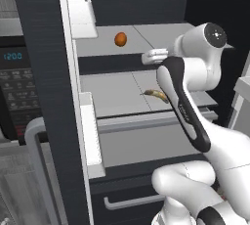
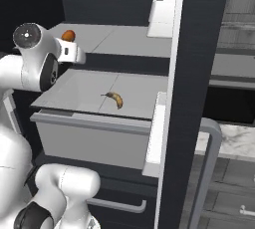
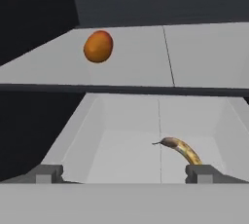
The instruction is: Retrieve the mango and banana from the fridge and place them into the bowl on the dining table.
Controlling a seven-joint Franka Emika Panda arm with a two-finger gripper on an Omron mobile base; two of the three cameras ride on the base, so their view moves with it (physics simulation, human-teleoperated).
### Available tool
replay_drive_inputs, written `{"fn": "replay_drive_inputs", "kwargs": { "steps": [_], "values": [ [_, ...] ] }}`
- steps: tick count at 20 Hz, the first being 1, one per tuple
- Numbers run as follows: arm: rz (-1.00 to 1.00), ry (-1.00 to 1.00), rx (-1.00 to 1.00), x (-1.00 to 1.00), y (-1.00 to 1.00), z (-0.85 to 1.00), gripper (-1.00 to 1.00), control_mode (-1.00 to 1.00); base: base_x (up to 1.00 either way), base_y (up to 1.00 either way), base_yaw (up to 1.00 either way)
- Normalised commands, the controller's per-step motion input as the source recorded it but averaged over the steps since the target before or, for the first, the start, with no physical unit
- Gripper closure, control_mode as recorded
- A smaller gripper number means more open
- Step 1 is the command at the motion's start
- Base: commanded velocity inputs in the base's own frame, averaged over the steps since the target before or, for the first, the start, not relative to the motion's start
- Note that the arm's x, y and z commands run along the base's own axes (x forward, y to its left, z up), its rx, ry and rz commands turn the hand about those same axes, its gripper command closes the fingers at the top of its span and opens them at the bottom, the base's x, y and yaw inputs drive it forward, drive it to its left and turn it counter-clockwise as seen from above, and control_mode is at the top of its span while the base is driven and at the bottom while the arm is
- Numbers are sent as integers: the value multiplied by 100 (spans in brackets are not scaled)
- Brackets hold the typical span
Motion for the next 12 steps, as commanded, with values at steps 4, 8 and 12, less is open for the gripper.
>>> {"fn": "replay_drive_inputs", "kwargs": {
  "steps": [4, 8, 12],
  "values": [
    [0, 3, 19, 25, 0, 0, -100, -100, 0, 0, 0],
    [0, 3, 4, 26, 8, 1, -100, -100, 0, 0, 0],
    [0, 1, -2, 31, 23, 14, -100, -100, 0, 0, 0]
  ]
}}
